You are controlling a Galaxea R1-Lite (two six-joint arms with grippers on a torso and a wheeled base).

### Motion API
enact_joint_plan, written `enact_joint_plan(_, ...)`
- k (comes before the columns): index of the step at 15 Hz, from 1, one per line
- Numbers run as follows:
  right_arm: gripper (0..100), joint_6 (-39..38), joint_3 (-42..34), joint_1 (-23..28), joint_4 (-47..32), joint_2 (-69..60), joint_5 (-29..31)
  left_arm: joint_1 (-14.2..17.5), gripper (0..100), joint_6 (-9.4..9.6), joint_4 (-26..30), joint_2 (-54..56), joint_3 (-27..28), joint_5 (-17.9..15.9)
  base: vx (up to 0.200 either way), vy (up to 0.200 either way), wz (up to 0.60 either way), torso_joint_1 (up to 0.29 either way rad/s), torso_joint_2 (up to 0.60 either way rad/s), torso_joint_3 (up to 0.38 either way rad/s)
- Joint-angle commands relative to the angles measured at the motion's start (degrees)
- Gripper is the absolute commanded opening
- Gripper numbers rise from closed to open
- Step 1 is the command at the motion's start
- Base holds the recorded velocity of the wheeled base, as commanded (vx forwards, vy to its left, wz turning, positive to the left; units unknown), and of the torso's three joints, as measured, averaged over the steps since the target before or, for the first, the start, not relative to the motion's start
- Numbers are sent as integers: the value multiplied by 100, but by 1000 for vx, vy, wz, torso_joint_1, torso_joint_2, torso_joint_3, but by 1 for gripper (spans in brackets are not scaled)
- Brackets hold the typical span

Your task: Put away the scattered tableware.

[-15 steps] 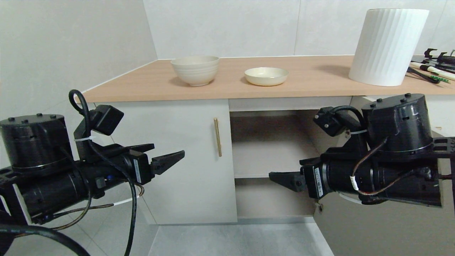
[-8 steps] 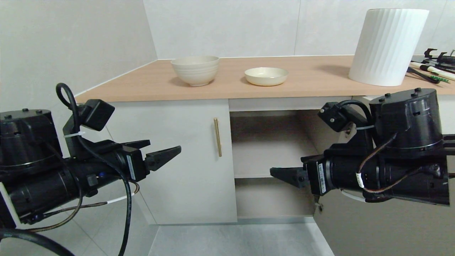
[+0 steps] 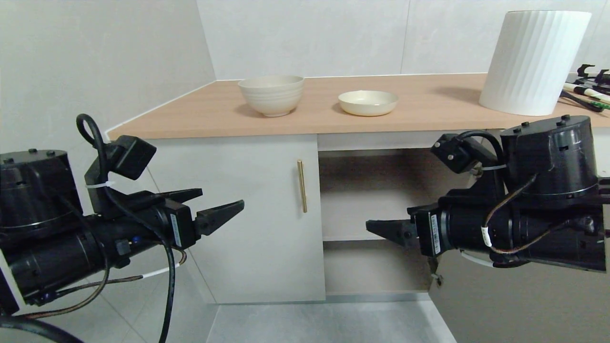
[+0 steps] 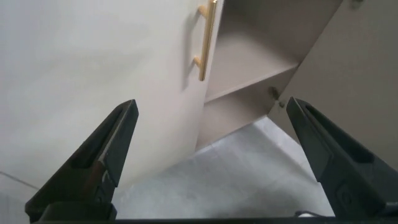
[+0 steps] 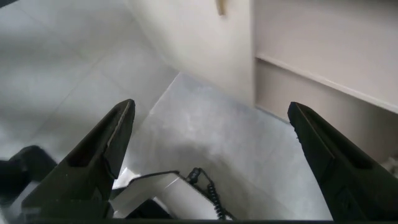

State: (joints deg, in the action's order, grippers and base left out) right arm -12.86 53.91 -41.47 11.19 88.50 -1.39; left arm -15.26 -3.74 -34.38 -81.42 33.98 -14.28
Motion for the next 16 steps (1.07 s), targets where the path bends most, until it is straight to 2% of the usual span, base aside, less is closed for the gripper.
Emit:
enact_joint_plan(1,100,-6,-3,-10,6,-35,-10,6,100,5,1,-5,-5,4,0,0,0,0,0,0)
enact_joint_plan(7,100,-32,-3,8,6,-88,-10,-3,100,67,10,74,4,39,0,0,0,0,0,0)
enact_joint_plan(16,100,-32,-38,43,-3,-132,-37,15,100,58,10,109,4,127,200,0,0,1,3,2)
